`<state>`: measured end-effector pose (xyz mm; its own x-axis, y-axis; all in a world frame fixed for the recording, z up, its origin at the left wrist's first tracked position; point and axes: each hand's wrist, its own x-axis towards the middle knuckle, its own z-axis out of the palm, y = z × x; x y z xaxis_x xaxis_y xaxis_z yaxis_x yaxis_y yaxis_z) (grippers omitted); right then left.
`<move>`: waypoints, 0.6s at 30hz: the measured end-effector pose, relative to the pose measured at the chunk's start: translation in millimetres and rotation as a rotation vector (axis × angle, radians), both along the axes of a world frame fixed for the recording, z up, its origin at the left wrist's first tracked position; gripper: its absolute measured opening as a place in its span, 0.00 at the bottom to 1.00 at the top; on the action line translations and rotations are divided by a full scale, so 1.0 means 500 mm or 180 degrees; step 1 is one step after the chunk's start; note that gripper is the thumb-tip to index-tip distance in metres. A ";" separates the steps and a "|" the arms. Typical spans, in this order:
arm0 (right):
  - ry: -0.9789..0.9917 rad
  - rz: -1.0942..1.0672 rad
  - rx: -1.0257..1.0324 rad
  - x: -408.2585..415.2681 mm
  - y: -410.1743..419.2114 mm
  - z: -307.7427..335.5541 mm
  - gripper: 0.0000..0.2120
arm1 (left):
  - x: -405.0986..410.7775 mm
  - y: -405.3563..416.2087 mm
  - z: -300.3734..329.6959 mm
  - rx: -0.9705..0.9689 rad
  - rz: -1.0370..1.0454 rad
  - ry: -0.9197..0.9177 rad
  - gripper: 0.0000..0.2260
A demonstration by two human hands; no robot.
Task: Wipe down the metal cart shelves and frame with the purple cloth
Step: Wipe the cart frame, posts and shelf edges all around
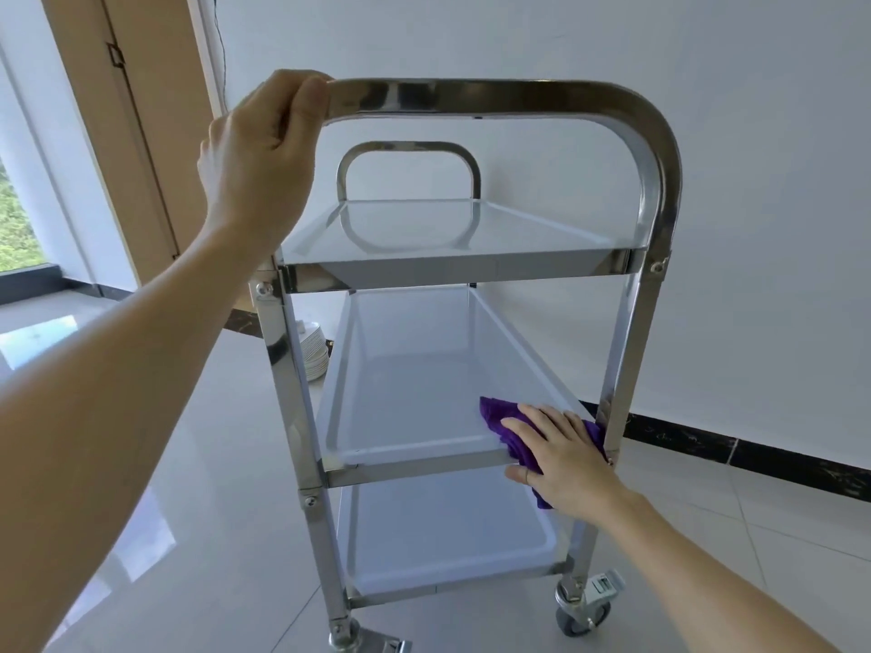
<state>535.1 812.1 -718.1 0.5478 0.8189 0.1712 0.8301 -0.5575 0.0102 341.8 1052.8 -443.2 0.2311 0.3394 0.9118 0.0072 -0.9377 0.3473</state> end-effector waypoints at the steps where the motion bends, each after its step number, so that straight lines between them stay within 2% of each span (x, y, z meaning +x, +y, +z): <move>1: 0.0048 -0.0017 0.0097 0.003 0.004 -0.010 0.31 | -0.005 -0.002 -0.002 -0.0046 -0.0148 -0.0010 0.16; 5: -0.0050 0.0026 0.0143 0.014 0.002 -0.019 0.31 | -0.029 -0.026 -0.073 0.0005 -0.0180 -0.0148 0.18; 8: -0.0159 0.0015 0.0242 0.011 0.003 -0.028 0.31 | -0.051 -0.061 -0.184 0.0519 -0.0087 -0.0382 0.16; 9: -0.0192 0.0006 0.0272 0.011 0.004 -0.031 0.31 | -0.054 -0.069 -0.225 0.0722 -0.0153 -0.0361 0.13; 11: -0.0211 -0.0001 0.0295 0.013 0.004 -0.031 0.32 | -0.053 -0.086 -0.305 0.0860 -0.0429 0.0080 0.10; 15: -0.0105 0.0051 0.0257 0.017 -0.001 -0.034 0.37 | -0.034 -0.092 -0.424 0.0255 -0.0490 0.1446 0.09; 16: -0.0066 0.0068 0.0257 0.019 -0.002 -0.033 0.37 | -0.031 -0.088 -0.441 0.0114 -0.0374 0.1526 0.08; 18: 0.0025 0.0129 0.0225 0.025 -0.007 -0.031 0.37 | -0.030 -0.081 -0.456 -0.0155 -0.0169 0.1172 0.06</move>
